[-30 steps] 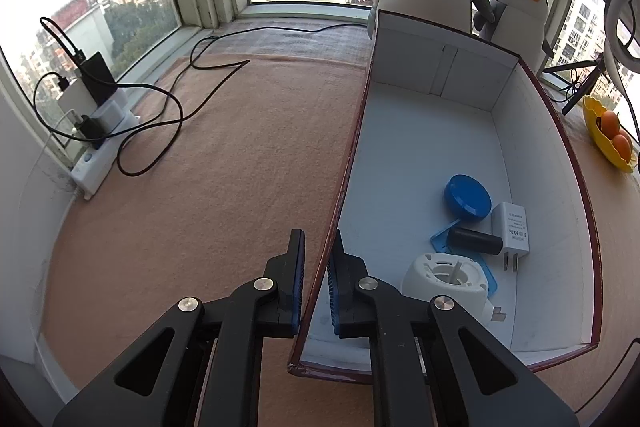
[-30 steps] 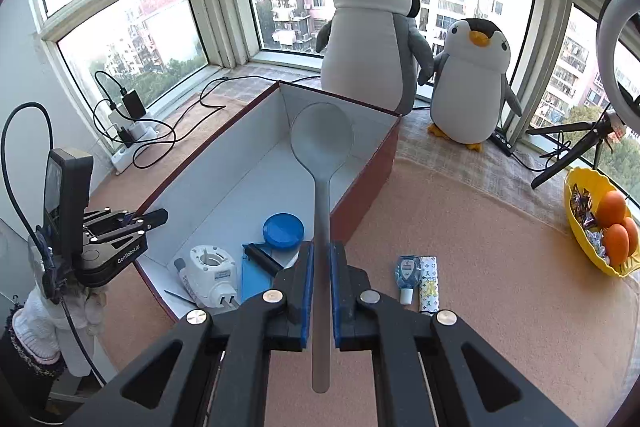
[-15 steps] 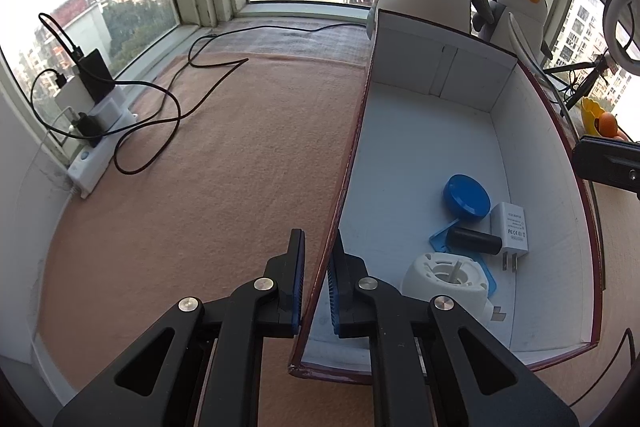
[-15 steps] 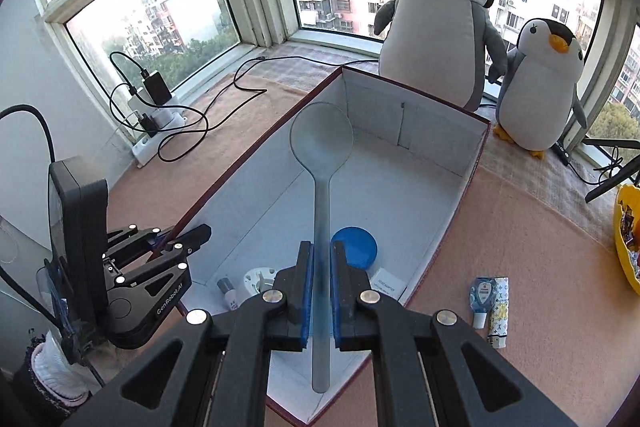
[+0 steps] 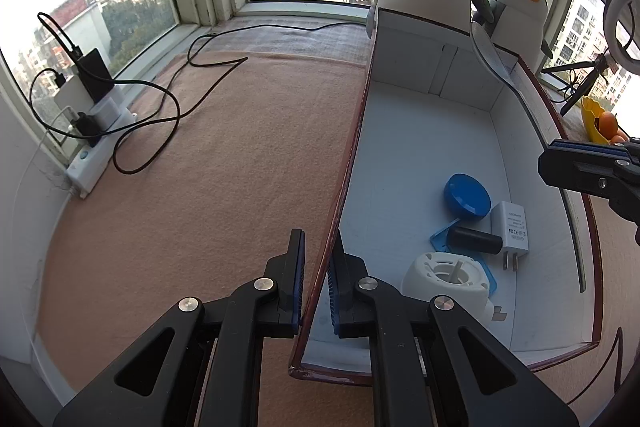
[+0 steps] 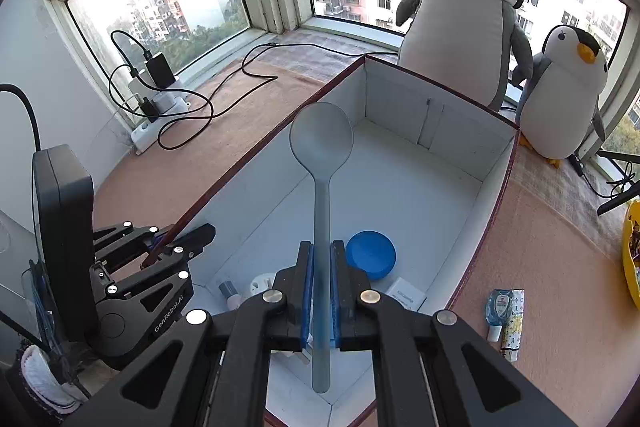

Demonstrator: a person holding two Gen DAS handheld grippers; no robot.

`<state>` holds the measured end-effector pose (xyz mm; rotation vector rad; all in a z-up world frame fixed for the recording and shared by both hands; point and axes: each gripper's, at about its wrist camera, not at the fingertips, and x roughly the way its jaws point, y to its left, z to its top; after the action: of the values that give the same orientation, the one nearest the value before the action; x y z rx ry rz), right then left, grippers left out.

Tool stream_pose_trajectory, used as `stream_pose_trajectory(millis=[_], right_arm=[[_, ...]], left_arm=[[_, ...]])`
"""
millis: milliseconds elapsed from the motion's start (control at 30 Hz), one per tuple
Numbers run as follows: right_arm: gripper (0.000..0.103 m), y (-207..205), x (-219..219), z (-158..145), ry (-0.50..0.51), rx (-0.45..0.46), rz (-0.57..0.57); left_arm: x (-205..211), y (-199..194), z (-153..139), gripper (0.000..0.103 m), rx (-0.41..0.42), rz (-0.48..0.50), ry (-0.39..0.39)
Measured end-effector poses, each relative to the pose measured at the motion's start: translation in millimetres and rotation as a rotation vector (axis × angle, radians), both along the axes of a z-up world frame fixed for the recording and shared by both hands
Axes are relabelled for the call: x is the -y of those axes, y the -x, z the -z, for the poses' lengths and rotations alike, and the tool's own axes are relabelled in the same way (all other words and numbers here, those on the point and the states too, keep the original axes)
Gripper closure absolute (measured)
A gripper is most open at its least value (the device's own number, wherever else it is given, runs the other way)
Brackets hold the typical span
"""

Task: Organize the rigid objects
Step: 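Carry the grey spoon into the box and open the right gripper, then move the right gripper to the patterned lighter and grasp it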

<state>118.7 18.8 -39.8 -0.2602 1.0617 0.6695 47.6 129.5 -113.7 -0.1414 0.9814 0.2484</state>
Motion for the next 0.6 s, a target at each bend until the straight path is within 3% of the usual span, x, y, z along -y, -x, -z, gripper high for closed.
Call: stream_pose_trajectory(millis=[100,133,233,600], right_arm=[[0.095,0.1,-0.2,0.1,0.001,0.008,0.005],[0.087,-0.5,-0.5,0.1,0.0,0.007,0.004],[0.042,-0.6,1.2,-0.9,-0.012,0.017,-0.001],[0.034,2.6,4.5,-2.8,-0.013,0.045,-0.004]], left_arm=[[0.0,0.0,-0.1,0.094,0.0,0.0,0.001],[0.0,0.0,-0.1,0.094,0.0,0.0,0.0],[-0.2,-0.1,0.1,0.094,0.0,0.0,0.001],[0.5,0.2,1.2,0.094,-0.001,0.0,-0.001]])
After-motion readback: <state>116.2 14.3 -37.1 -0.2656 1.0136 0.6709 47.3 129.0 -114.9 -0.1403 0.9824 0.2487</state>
